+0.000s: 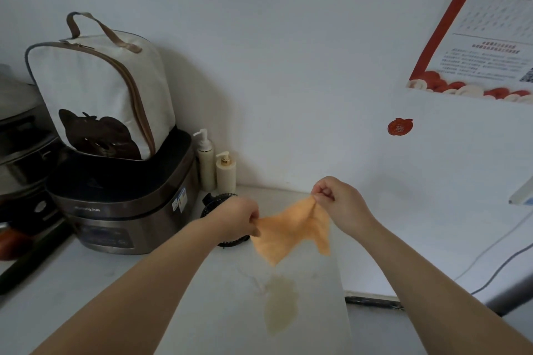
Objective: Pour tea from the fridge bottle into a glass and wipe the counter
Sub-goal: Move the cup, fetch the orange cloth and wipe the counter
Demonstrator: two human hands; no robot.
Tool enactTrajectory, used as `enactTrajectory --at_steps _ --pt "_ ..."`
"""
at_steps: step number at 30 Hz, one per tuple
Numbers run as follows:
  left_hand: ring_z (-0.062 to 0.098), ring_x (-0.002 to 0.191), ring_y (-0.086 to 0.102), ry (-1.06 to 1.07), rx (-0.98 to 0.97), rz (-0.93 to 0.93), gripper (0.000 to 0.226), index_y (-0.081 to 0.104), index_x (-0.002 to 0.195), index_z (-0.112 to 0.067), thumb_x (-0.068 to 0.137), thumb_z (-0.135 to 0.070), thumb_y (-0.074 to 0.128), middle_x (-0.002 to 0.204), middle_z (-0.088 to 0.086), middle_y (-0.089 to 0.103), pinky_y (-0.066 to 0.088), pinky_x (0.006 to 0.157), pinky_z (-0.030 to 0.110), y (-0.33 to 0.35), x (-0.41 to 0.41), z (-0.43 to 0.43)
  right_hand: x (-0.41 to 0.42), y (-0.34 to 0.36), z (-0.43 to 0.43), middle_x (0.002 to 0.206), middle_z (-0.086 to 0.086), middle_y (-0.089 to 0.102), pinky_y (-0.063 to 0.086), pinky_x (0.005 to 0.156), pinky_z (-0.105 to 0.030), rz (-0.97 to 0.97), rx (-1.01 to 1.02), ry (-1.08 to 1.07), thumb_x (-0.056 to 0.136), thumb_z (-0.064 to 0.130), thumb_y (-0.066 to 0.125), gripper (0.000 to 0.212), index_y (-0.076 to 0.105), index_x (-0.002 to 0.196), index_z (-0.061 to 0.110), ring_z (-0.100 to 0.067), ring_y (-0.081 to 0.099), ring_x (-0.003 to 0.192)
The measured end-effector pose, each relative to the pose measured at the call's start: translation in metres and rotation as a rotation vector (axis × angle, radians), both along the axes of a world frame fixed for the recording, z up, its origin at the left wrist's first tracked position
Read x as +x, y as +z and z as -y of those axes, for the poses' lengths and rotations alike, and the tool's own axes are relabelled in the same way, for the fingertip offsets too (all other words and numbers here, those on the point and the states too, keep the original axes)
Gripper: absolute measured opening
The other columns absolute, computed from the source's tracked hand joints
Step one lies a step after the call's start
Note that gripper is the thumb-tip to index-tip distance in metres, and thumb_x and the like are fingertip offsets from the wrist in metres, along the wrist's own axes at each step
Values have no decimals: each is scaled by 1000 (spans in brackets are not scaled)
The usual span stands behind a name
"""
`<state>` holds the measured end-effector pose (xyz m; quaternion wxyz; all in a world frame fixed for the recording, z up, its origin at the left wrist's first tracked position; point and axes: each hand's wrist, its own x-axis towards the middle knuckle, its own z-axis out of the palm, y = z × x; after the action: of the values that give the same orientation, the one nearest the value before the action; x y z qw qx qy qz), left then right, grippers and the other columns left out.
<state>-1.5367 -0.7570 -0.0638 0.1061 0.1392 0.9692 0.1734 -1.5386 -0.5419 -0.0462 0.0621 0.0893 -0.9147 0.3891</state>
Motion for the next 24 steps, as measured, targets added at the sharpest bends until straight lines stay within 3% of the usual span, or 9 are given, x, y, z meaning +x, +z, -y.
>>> enactTrajectory --at_steps 2,4,9,13,16,20,24 --pt "23 84 51 16 -24 -54 14 60 82 -9 83 -22 65 83 11 53 38 72 31 -6 -1 1 -2 -8 -7 79 7 58 36 64 -10 42 39 -20 89 9 55 11 65 90 12 -8 51 78" --pt "25 94 53 32 26 -97 14 63 86 -3 85 -16 60 85 9 50 39 77 29 -11 -2 1 -4 -19 -12 81 4 59 36 64 -16 67 96 -29 89 9 54 12 66 89 12 -13 52 80" --pt "16 81 48 73 119 -131 14 60 98 -7 90 -17 55 82 -2 48 33 68 24 -21 -5 1 -8 -41 -17 82 2 59 35 62 -11 91 101 -80 89 5 52 16 65 85 12 -14 53 80" --pt "17 79 46 122 186 -234 8 52 85 -11 92 -15 52 82 0 46 31 66 26 -20 -11 1 -13 -42 -18 85 1 61 35 64 -10 31 72 -114 88 6 53 14 66 87 11 -14 54 82" --pt "15 81 43 114 213 -311 7 56 90 -8 92 -13 52 86 -1 44 28 68 24 -20 -10 0 -8 -43 -22 81 5 60 35 62 -6 -12 80 -87 87 5 54 14 66 85 12 -10 52 77" --pt "22 92 52 30 162 -263 12 62 95 -8 91 -16 54 89 0 47 33 71 27 -37 6 2 14 -65 -32 79 8 57 34 65 -1 33 119 8 86 3 56 14 67 84 12 0 49 73" --pt "21 97 56 -26 60 -74 14 63 99 -13 89 -22 59 103 3 58 40 82 27 -77 40 1 41 -106 -40 87 1 64 33 68 0 172 267 159 85 7 58 13 70 84 14 -8 54 78"
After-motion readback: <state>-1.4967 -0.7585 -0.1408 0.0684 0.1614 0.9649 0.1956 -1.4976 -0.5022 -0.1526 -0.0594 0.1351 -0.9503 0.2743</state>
